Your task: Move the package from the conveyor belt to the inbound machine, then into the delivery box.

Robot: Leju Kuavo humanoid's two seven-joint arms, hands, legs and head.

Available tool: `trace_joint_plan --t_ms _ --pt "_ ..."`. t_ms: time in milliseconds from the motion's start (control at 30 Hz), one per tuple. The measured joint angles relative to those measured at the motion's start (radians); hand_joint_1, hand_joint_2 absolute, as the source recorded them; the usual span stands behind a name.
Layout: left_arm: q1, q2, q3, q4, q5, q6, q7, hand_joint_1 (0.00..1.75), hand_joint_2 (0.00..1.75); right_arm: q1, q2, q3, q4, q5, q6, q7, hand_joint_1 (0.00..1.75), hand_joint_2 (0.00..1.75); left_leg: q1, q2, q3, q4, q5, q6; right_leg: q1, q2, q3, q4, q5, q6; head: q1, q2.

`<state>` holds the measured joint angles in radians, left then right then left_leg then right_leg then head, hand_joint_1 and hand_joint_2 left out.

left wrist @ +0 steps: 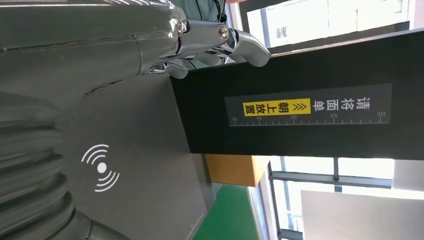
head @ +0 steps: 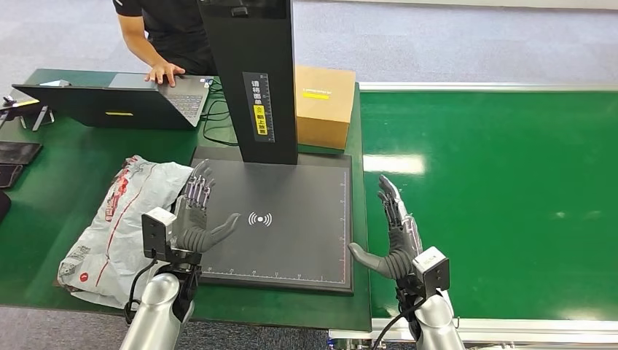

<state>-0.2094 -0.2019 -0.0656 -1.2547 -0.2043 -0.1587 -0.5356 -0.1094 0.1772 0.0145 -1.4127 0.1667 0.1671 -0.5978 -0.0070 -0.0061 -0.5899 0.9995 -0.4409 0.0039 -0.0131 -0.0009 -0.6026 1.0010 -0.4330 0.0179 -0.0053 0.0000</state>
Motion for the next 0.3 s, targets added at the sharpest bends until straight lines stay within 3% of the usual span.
trace_joint_plan --t_ms 300 --pt "0.000 0.000 0.000 0.000 -0.004 -0.003 0.001 0.00 1.75 0.001 0.000 0.000 -0.005 0.000 0.000 0.000 0.00 1.75 0.000 0.000 0.000 0.000 0.000 0.000 0.000 0.000 0.000 0.000 0.000 0.000 0.000 0.000"
